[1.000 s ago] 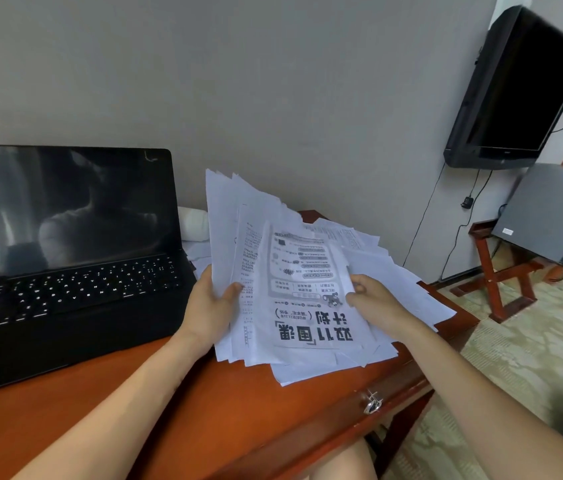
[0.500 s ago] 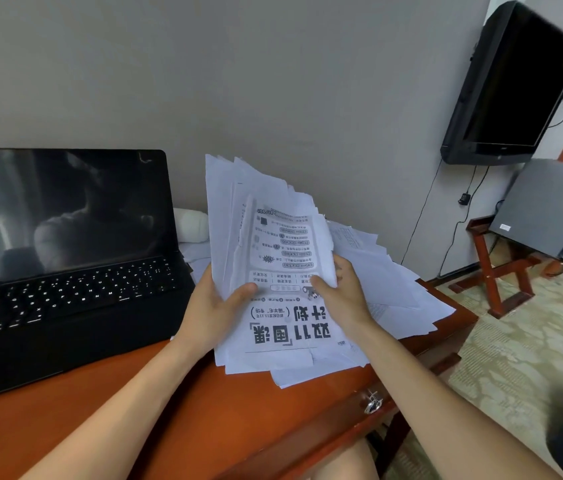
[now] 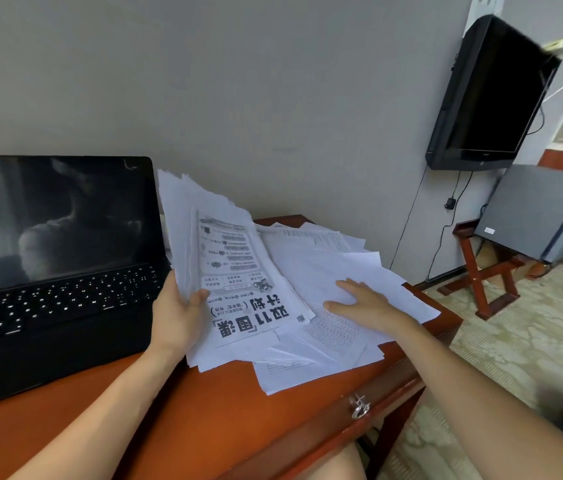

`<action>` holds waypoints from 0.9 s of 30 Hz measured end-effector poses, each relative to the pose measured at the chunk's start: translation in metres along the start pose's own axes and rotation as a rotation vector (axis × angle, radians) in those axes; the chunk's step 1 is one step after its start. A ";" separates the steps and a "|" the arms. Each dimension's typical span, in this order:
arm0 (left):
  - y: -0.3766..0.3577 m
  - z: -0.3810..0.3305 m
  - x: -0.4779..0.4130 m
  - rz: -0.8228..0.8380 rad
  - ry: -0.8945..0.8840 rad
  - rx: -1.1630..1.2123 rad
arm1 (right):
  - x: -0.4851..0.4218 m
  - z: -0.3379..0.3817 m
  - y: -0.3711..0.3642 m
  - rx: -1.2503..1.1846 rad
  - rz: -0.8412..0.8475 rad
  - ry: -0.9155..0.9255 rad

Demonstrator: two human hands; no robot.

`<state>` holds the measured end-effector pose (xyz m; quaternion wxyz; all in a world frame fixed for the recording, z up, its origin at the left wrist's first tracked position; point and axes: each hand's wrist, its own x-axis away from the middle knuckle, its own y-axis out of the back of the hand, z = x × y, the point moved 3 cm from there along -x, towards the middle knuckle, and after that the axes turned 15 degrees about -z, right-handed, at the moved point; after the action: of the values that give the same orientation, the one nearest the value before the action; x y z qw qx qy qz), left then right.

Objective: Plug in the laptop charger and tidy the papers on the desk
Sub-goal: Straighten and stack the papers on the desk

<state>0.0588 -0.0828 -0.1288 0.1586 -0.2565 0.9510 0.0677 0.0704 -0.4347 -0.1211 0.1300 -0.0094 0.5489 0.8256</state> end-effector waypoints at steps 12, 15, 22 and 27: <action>0.016 0.008 -0.020 -0.103 0.041 -0.002 | 0.012 -0.003 -0.003 0.332 -0.352 0.424; 0.021 0.006 -0.022 -0.112 0.053 -0.009 | 0.020 0.008 -0.006 0.419 -0.538 0.629; 0.038 -0.009 -0.027 -0.198 0.002 0.026 | 0.030 0.031 0.004 0.171 -0.609 0.583; 0.050 -0.015 -0.034 -0.308 -0.014 0.045 | 0.023 0.054 -0.014 0.322 -0.502 0.704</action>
<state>0.0572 -0.0275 -0.1013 0.1794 -0.3954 0.9005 0.0231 0.0582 -0.3763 -0.1159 0.1316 -0.4015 0.6616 0.6195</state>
